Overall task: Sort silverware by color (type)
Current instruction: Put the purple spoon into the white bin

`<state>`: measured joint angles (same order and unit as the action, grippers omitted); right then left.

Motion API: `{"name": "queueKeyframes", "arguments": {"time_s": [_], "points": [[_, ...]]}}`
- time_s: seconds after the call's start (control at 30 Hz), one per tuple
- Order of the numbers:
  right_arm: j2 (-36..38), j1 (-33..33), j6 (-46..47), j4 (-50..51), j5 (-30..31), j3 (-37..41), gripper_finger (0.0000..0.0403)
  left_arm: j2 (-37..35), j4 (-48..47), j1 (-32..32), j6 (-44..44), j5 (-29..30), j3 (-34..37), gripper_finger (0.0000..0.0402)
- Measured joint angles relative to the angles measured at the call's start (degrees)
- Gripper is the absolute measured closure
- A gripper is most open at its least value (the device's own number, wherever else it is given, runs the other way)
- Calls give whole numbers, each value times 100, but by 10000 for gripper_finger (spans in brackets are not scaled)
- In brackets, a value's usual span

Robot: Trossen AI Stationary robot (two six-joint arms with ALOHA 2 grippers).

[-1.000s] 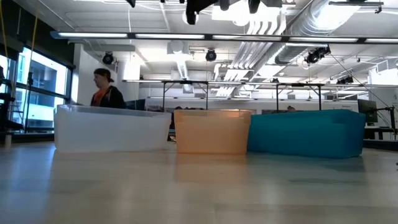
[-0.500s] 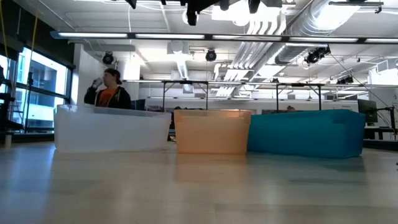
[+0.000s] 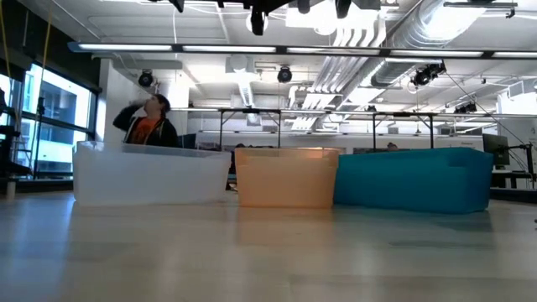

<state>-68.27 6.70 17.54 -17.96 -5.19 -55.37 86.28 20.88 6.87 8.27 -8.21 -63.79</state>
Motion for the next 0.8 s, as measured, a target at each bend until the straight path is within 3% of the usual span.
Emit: {"name": "queueKeyframes", "arguments": {"time_s": [0.47, 0.67, 0.8], "points": [[2, 1, 9, 120, -38, -7, 403, 0, -21, 0, 1, -29, 7, 385], [11, 9, -105, 311, -430, -15, 402, 0, -55, -11, -2, -94, 15, 385], [11, 10, -109, 332, -453, -17, 371, 2, -55, -7, 0, -79, 15, 384]]}}
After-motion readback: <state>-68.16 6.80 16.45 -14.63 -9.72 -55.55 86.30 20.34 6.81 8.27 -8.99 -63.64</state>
